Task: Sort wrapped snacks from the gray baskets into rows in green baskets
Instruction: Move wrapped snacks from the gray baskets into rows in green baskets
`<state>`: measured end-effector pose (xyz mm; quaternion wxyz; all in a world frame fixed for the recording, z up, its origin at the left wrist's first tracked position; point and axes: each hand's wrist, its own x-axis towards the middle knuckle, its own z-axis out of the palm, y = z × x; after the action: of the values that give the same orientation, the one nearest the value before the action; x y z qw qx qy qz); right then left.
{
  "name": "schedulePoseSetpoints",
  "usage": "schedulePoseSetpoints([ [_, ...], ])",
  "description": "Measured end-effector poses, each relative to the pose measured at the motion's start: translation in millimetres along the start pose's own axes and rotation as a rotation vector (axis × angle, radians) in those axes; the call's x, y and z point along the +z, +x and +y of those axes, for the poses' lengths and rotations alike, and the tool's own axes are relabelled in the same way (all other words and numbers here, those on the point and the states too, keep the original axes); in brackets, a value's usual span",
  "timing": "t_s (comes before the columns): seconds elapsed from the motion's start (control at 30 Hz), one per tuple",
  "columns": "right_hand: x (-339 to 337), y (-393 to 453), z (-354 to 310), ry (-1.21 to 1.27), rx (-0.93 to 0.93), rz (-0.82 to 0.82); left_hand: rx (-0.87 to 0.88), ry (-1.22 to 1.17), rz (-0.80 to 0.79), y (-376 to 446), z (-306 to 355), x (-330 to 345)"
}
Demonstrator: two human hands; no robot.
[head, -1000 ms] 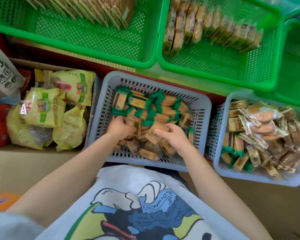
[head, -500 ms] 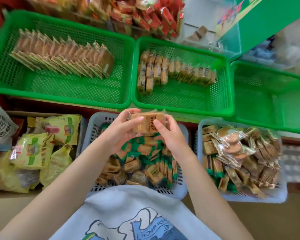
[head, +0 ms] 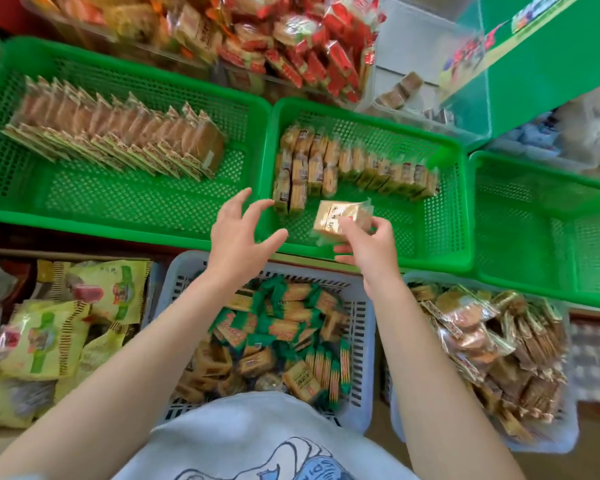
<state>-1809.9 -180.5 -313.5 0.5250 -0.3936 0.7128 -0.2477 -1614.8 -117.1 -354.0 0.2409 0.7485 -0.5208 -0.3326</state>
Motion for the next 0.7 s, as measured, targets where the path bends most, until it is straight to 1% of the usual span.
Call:
schedulePoseSetpoints([
  [0.1,13,34,2,-0.276,-0.037,0.129,0.010,0.234,-0.129,10,-12,12],
  [0.17,29,50,4,-0.363,-0.011,0.179,0.048,0.335,-0.121,10,-18,19],
  [0.23,47,61,3,-0.337,0.025,0.177,0.061,0.353,-0.098,9,-21,22],
  [0.33,70,75,2,-0.302,0.079,0.115,0.047,0.365,-0.112,11,-24,24],
  [0.43,78,89,7,-0.290,0.102,0.128,0.051,0.356,-0.109,12,-25,24],
  [0.5,76,98,12,-0.294,0.192,0.105,0.049,0.335,-0.107,12,-27,25],
  [0.57,76,105,12,-0.282,0.297,0.005,0.049,0.318,-0.103,12,-27,25],
  [0.63,77,109,4,-0.167,0.366,-0.087,0.053,0.303,-0.101,12,-27,26],
  [0.7,79,112,-5,-0.022,0.358,-0.116,0.057,0.304,-0.099,12,-28,27],
])
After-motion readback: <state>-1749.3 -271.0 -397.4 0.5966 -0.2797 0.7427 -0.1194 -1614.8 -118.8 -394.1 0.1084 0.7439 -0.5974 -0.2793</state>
